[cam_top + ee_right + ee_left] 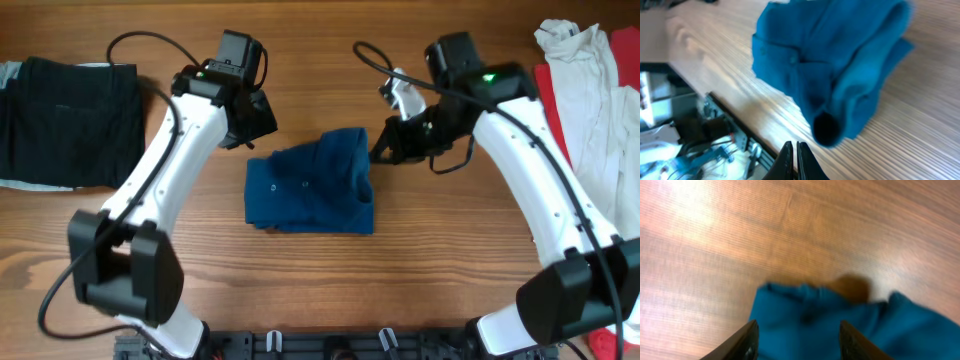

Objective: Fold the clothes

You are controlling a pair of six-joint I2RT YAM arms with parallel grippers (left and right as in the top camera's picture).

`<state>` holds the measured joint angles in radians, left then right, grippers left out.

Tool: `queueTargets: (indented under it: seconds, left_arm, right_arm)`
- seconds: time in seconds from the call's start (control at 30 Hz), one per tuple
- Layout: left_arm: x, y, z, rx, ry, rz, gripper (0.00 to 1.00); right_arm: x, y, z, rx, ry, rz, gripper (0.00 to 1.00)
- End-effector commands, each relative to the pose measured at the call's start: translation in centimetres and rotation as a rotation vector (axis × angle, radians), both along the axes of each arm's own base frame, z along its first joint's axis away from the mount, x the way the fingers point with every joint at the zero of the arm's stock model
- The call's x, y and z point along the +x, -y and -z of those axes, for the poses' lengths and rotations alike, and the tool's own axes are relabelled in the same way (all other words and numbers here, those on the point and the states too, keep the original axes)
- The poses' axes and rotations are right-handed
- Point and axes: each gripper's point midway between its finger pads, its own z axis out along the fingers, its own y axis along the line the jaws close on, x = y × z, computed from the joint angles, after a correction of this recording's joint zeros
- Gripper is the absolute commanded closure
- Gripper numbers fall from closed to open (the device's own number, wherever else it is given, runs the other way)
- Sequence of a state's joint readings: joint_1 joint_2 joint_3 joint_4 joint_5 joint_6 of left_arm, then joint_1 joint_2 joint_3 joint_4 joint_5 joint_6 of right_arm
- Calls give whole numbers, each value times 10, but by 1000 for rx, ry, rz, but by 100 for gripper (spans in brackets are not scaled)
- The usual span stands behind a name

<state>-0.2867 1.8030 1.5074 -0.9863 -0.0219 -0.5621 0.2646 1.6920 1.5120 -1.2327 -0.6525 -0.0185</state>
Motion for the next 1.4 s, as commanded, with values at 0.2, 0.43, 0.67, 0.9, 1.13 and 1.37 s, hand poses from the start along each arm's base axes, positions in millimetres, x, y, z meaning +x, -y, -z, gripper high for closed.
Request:
queueTargets:
  seconds: [0.2,0.43,0.67,0.9,1.13,1.37]
  left_arm:
    - [10,-7,49,83,-83,44,48]
    - [3,-9,70,98,-139,46,45]
    - [-5,-10,96,105,-167,50,44]
    - [-60,-25,123,151,-350,57,58]
    - [-132,-46,154,203,-553,-47,80]
    - [-162,-52,129,215,-633,-139,91]
  right_arm:
    - [-39,-39,64,232,-154,-63,96]
    - [-38,-16,141,-54,-188,79,96]
    - [-25,26,195,-350,-199,267,96]
    - [-12,37,200,-410,-152,330,96]
    - [9,68,204,-543,-47,395,96]
    - [62,99,181,-626,131,461,95]
